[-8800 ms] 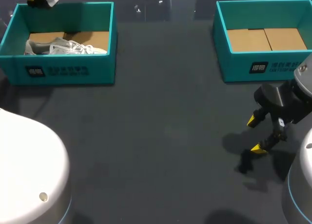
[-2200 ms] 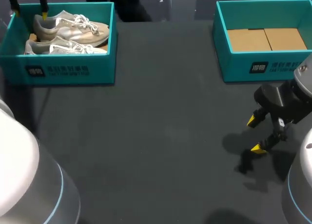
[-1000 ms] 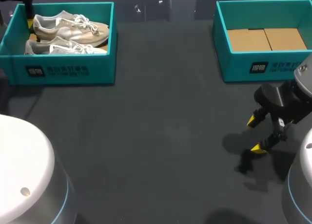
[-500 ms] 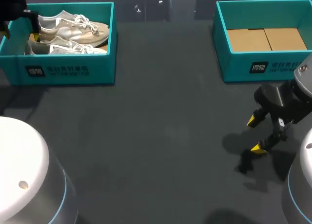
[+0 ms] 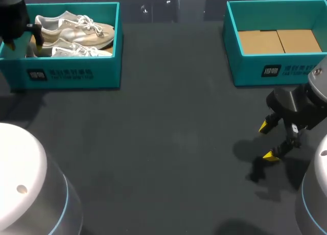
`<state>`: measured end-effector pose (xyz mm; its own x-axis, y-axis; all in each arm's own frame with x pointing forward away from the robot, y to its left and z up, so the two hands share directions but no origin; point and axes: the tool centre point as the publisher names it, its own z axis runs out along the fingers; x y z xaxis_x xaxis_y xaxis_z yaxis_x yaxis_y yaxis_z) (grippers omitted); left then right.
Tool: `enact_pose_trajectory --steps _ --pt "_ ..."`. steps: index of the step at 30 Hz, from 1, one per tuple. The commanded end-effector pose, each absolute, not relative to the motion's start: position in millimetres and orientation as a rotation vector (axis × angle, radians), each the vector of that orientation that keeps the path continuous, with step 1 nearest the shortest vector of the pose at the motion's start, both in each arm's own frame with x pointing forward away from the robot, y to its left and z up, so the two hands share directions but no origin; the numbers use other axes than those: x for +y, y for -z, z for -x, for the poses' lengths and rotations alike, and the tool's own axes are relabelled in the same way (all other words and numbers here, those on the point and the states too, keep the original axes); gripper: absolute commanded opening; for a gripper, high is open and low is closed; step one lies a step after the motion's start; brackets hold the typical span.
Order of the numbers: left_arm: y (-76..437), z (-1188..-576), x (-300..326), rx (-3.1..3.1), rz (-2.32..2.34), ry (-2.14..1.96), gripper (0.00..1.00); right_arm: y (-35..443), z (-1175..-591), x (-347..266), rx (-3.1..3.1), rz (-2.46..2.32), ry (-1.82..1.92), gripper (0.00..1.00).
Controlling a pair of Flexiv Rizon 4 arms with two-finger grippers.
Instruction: Take the shoe out of the shoebox, open the shoe tongue, remove and reinsert the insole, then place the shoe into the shoebox
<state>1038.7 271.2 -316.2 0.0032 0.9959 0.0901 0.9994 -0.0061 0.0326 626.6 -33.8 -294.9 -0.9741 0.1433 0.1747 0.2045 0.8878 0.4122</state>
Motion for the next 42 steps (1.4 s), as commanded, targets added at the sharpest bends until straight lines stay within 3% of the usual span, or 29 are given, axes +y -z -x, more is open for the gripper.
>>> enact_pose_trajectory --steps 1,30,35,38,42 --pt "327.9 -1038.7 271.6 -2.191 2.207 0.164 0.89 295.5 -625.2 -33.2 -2.920 0.272 0.657 1.00" --pt "363.5 -1046.7 276.2 -2.112 2.148 0.138 0.65 295.5 -625.2 -33.2 -2.920 0.272 0.657 1.00" --pt "365.9 -1046.1 277.3 -2.109 2.137 0.138 0.37 295.5 -625.2 -33.2 -2.920 0.272 0.657 1.00" --pt "366.6 -1044.5 278.6 -2.106 2.135 0.135 0.00 295.5 -625.2 -33.2 -2.920 0.272 0.657 1.00" --pt "366.0 -1041.9 282.0 -2.102 2.132 0.136 0.00 295.5 -625.2 -33.2 -2.920 0.272 0.657 1.00"
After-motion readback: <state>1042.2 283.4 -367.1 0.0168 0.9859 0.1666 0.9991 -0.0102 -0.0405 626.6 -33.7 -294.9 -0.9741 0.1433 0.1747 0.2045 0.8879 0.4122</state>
